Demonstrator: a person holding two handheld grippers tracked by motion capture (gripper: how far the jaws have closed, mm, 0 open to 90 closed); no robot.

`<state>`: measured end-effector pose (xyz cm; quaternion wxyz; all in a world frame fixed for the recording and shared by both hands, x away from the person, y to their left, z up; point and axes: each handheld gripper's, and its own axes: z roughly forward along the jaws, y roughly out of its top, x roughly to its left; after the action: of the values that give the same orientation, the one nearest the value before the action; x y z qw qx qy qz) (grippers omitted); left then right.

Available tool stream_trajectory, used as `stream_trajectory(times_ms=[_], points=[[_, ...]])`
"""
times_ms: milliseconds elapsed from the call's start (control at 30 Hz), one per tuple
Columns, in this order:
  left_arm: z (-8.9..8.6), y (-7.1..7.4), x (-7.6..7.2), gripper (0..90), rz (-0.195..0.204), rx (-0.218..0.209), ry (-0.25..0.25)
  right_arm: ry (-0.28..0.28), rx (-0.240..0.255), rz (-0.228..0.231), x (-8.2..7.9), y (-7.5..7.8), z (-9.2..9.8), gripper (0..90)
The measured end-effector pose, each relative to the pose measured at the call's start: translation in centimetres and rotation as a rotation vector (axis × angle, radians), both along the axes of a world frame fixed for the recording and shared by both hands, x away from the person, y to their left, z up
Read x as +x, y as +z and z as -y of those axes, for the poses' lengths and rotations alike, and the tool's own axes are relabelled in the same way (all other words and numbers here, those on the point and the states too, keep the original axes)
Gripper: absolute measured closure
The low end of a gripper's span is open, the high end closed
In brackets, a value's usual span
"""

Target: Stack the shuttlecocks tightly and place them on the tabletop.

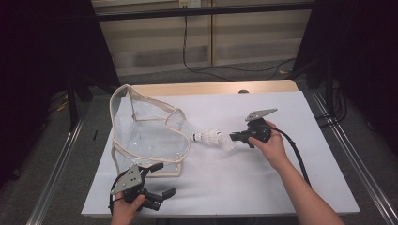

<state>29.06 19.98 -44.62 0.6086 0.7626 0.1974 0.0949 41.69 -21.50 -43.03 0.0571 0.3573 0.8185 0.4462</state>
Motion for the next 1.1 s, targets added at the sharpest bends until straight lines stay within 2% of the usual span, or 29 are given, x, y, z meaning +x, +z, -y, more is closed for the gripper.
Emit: stream_trajectory(times_ms=[667,1100], points=[[0.0,0.0,0.0,3.9,0.001,0.002,-0.001,0.017,-0.010,-0.007,0.9,-0.9,-0.6,88.9],[0.0,0.0,0.1,3.9,0.000,0.000,-0.001,-0.020,-0.018,-0.005,1.0,-1.1,-0.5,82.6]])
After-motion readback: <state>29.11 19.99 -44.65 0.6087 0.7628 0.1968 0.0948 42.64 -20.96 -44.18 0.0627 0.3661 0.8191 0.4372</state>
